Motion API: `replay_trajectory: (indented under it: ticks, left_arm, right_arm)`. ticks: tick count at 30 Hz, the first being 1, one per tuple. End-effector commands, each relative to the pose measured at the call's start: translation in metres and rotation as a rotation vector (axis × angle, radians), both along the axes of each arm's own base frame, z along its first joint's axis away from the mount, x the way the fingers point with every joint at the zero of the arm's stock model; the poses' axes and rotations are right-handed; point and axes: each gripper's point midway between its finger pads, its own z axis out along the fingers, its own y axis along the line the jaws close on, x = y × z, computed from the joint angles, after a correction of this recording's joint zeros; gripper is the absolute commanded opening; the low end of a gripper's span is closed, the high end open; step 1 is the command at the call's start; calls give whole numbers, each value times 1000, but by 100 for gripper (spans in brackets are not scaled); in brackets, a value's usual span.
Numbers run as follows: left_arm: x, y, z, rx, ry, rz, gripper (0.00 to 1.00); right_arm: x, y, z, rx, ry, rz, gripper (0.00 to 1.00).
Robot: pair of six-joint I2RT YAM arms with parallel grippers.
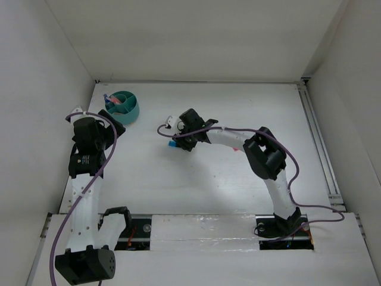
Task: Sort the stationery into containers
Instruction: Pick up the pen from the center of the board.
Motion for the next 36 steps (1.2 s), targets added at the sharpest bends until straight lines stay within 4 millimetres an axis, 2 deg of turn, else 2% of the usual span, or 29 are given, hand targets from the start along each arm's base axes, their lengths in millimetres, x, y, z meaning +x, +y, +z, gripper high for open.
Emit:
replay_trajectory:
  ticks: [1, 3, 5, 7, 8, 9, 11, 12, 13, 14, 15, 16, 17, 18, 19, 20, 21, 23, 24, 25, 28, 29, 31, 32, 33, 36]
  left_arm:
    - [0, 1, 9, 18, -32, -5, 100]
    - [0, 1, 9, 18, -32, -5, 100]
    - [0, 1, 9, 18, -32, -5, 100]
    - [0, 1, 9, 18, -32, -5, 100]
    - [0, 1, 9, 18, -32, -5, 100]
    - [0, 1, 9, 18, -32, -5, 100]
    - [0, 1, 9, 18, -32, -5, 100]
    - [0, 1, 9, 18, -32, -5, 100]
    - [1, -3, 9, 6, -34, -28, 100]
    - [2, -6, 7, -2, -26, -40, 100]
    - [3, -8, 9, -8, -36, -55, 100]
    - [5, -11, 11, -4, -45, -74, 100]
    - [5, -16, 11, -18, -47, -101, 100]
    - [7, -19, 11, -27, -48, -117, 100]
    - [8, -22, 9, -27, -50, -141, 100]
    - [9, -26, 11, -35, -61, -162, 100]
    - [8, -35, 5, -64, -46, -209, 100]
    - [11, -46, 10, -78, -77, -274, 100]
    - [12, -57, 10, -102, -78, -339, 100]
    - [12, -63, 5, -123, -69, -372, 100]
    - [13, -86, 10, -178, -94, -511, 100]
    - [13, -90, 11, -187, -108, -540, 100]
    - [10, -103, 13, -223, -120, -616, 100]
    - [9, -106, 16, -229, -131, -637, 100]
    - [9, -109, 17, -231, -148, -660, 100]
    - [7, -115, 11, -281, -131, -702, 100]
  right_arm:
    - [-3, -3, -16, -40, 39, -12, 38]
    - [-5, -2, -16, -30, 50, -12, 37]
    - [-12, -6, -20, -32, 76, -14, 30]
    - [-14, -5, -13, -10, 74, -18, 26]
    - [-20, -7, -18, -14, 97, -21, 14]
    - [-18, -5, -14, 10, 92, -39, 0]
    - [-15, -9, -8, 33, 78, -70, 0]
    - [-21, -14, -13, 33, 89, -81, 0]
    - [-17, -8, 2, 89, 68, -107, 0]
    - [-18, -8, 7, 111, 62, -119, 0]
    - [-25, -13, 4, 117, 74, -135, 0]
    - [-23, -5, 25, 182, 34, -164, 0]
    - [-17, -11, 32, 192, -2, -213, 0]
    - [-23, -6, 38, 211, -19, -228, 0]
    - [-26, -9, 38, 215, -31, -261, 0]
    - [-23, -4, 54, 275, -56, -307, 0]
    - [-18, -8, 59, 274, -98, -373, 0]
    - [-28, 7, 65, 308, -107, -427, 0]
    - [-25, 8, 72, 315, -151, -486, 0]
    - [-38, 23, 74, 327, -150, -479, 0]
    - [-50, 50, 92, 413, -146, -515, 0]
    - [-61, 63, 99, 446, -134, -501, 0]
    - [-59, 75, 117, 536, -113, -554, 0]
    - [-63, 82, 117, 546, -95, -544, 0]
    - [-66, 91, 130, 575, -98, -530, 0]
    - [-76, 104, 146, 625, -119, -548, 0]
